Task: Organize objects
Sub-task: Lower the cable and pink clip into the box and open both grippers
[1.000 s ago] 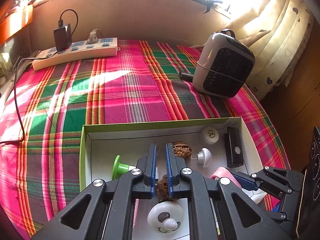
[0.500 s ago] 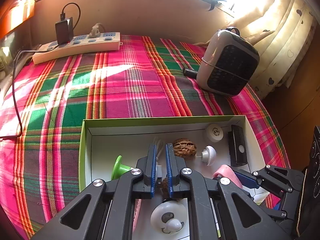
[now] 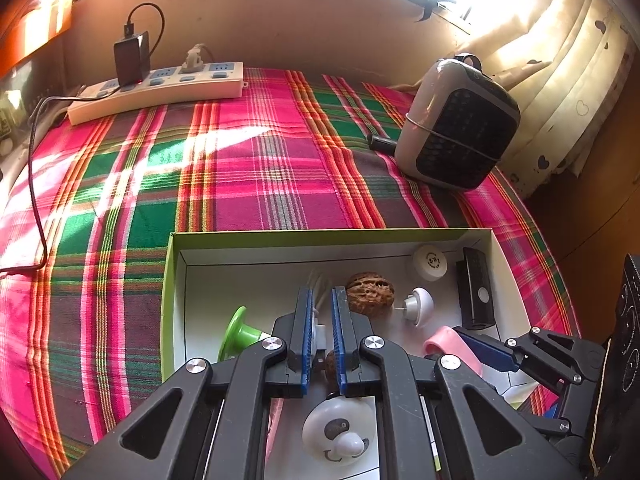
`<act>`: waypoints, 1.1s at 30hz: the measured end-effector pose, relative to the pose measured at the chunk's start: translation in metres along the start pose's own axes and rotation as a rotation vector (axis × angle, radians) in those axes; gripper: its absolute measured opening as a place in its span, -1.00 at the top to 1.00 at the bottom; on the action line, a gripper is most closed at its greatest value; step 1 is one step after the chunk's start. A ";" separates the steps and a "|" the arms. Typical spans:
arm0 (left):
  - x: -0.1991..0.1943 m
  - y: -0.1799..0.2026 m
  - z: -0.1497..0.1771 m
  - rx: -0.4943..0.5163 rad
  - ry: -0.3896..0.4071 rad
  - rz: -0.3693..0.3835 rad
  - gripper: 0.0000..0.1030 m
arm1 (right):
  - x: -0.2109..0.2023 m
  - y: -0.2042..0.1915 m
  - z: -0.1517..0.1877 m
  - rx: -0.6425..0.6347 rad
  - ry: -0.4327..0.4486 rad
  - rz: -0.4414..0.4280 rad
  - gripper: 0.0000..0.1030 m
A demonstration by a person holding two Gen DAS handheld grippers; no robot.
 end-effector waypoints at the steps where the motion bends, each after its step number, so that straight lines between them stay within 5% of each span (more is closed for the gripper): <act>1: 0.000 0.000 0.000 0.000 0.000 -0.001 0.82 | 0.000 0.000 0.000 0.002 0.001 0.002 0.46; 14: -0.025 0.000 0.004 0.028 0.031 -0.049 0.60 | -0.017 -0.002 -0.001 0.026 0.033 0.014 0.03; 33: -0.089 -0.001 0.021 0.074 0.141 -0.172 0.50 | -0.054 -0.012 0.004 0.071 0.108 0.070 -0.07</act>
Point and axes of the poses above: each gripper's, at about its wrist camera, not at the fingertips, and x roughly the way its jaws point, y to its right, z to its underside, the point moved 10 cm from there along x, roughly the way its jaws point, and after that the axes turned 15 degrees about y, right-handed, at the moved point
